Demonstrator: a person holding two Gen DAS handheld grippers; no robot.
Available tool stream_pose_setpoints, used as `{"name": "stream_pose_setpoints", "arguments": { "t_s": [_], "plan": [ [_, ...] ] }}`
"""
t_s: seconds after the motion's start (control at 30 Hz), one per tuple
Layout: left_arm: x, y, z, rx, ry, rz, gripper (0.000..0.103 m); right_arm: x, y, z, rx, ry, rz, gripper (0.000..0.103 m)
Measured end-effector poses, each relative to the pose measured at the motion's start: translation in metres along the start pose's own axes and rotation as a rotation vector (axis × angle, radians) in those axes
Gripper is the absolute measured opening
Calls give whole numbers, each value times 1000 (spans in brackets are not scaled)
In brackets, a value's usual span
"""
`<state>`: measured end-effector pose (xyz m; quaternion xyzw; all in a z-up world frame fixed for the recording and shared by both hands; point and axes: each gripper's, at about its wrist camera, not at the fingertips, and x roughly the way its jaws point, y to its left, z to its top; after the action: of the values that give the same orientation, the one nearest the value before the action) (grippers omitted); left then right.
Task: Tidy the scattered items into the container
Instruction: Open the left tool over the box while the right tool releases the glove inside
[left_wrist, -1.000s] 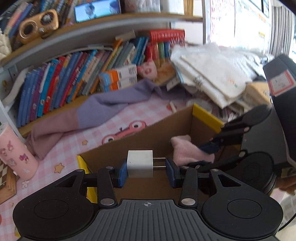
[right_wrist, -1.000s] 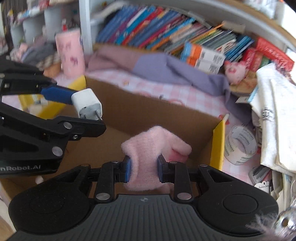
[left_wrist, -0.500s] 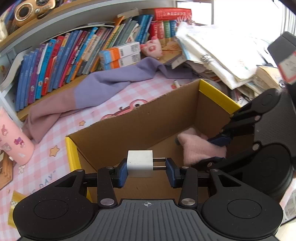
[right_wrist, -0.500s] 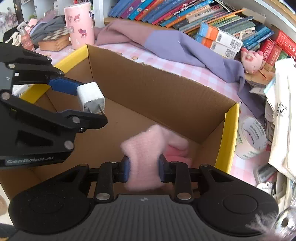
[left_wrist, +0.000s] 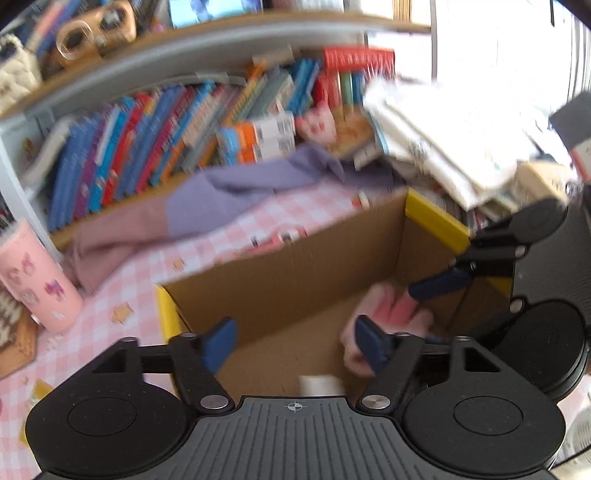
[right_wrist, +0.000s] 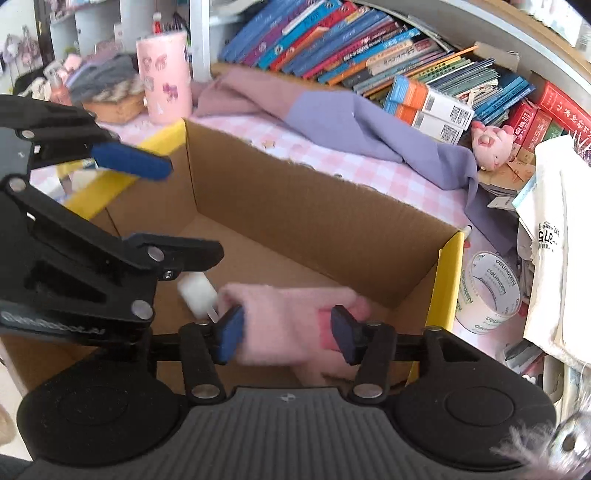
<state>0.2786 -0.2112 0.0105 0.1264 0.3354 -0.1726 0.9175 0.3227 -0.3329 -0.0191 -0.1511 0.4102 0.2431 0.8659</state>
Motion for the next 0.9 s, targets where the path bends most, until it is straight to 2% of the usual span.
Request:
{"name": "stream_pose_setpoints", "arguments": {
  "t_s": [0.13,0.23,0.47,0.9],
  "plan": [
    [-23,2,3,3,-56,26,78,-19,7,1,26,-66,-12,56],
    [-44,10,3,-18,-99,36,82,-35,12,3,51,-120,-28,62],
    [-91,28,-11,-81,-171,68,89,-75,34,5,89,-224,-86,67],
    [-155,52,-63,-169,-234,22,96,-139,88,-31,234,-343,-238,71]
  ]
}}
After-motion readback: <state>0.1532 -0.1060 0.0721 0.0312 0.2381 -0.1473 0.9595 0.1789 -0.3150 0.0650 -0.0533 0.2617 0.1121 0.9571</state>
